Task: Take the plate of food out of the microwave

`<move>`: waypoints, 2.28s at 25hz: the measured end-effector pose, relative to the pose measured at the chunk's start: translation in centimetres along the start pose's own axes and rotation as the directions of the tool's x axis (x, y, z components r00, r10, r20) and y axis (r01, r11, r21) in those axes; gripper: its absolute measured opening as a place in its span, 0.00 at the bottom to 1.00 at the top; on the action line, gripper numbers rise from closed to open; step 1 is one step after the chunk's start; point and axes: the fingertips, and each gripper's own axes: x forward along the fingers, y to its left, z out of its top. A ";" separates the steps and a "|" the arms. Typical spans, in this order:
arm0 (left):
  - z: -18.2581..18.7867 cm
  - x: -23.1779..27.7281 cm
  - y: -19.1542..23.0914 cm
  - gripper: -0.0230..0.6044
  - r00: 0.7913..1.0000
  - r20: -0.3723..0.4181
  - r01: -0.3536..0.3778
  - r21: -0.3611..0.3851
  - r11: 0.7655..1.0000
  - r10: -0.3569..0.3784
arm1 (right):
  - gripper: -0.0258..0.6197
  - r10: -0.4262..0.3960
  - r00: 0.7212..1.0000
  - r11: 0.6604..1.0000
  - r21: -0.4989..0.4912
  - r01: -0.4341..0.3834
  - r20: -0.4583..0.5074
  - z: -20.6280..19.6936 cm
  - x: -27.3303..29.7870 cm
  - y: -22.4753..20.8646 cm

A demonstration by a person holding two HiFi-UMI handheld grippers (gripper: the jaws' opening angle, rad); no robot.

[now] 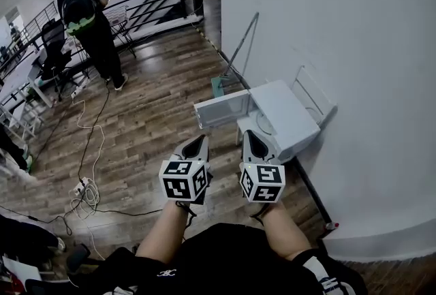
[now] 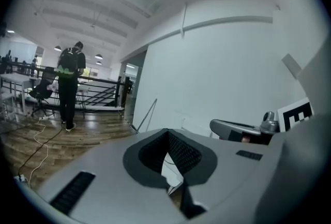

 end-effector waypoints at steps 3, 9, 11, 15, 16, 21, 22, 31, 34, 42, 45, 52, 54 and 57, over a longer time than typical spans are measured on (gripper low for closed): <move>-0.2 -0.2 0.4 0.03 1.000 0.000 0.009 0.005 1.000 -0.009 | 0.06 0.006 1.000 1.000 -0.008 -0.006 -0.005 -0.3 0.1 0.9; -0.3 -0.8 1.7 0.02 0.999 -0.002 0.035 0.013 0.999 -0.035 | 0.06 -0.005 1.000 1.000 -0.010 0.005 -0.021 -0.8 0.8 2.6; -0.6 -1.1 2.4 0.03 0.999 -0.009 0.048 0.015 0.999 -0.048 | 0.06 -0.013 1.000 1.000 -0.010 0.013 -0.024 -0.9 1.0 3.5; -1.3 -2.1 3.5 0.03 0.997 -0.024 0.079 0.013 0.997 -0.079 | 0.06 -0.029 0.999 0.999 -0.020 0.029 -0.033 -1.5 1.0 5.4; -1.5 -2.2 3.7 0.03 0.996 -0.027 0.089 0.013 0.996 -0.089 | 0.06 -0.033 0.999 0.999 -0.020 0.032 -0.035 -1.7 1.0 5.7; -3.2 -2.9 4.9 0.03 0.991 -0.045 0.126 -0.009 0.992 -0.126 | 0.06 -0.040 0.997 0.999 -0.037 0.038 -0.063 -3.2 0.8 7.7; -3.4 -3.0 5.2 0.03 0.990 -0.048 0.129 -0.017 0.991 -0.130 | 0.06 -0.044 0.997 0.998 -0.049 0.041 -0.067 -3.3 0.9 8.0; -4.0 -2.1 6.7 0.03 0.989 -0.054 0.137 -0.068 0.988 -0.140 | 0.06 -0.056 0.995 0.995 -0.090 0.049 -0.084 -4.1 2.0 8.3; -4.1 -1.2 6.7 0.03 0.989 -0.061 0.131 -0.062 0.989 -0.135 | 0.06 -0.050 0.995 0.996 -0.079 0.044 -0.086 -4.3 3.0 7.6; -2.4 5.8 6.4 0.03 0.994 -0.065 0.092 -0.014 0.996 -0.093 | 0.06 -0.007 0.998 0.999 -0.034 0.005 -0.068 -4.1 9.0 3.3; -0.8 8.7 5.4 0.03 0.995 -0.051 0.085 0.001 0.996 -0.085 | 0.06 -0.009 0.998 0.999 -0.039 0.007 -0.060 -3.2 11.1 0.5; 0.3 16.8 3.4 0.03 0.997 -0.048 0.052 -0.028 0.998 -0.053 | 0.06 -0.007 0.998 0.999 -0.053 0.004 -0.057 -1.6 16.8 -7.6; 0.0 18.8 3.5 0.03 0.997 -0.063 0.031 -0.051 0.998 -0.034 | 0.06 0.005 0.998 0.999 -0.051 -0.009 -0.066 -1.7 18.3 -9.1; 0.1 21.2 3.9 0.03 0.997 -0.072 0.003 -0.112 0.994 -0.011 | 0.06 0.026 0.996 0.998 -0.057 -0.031 -0.089 -1.8 20.2 -10.7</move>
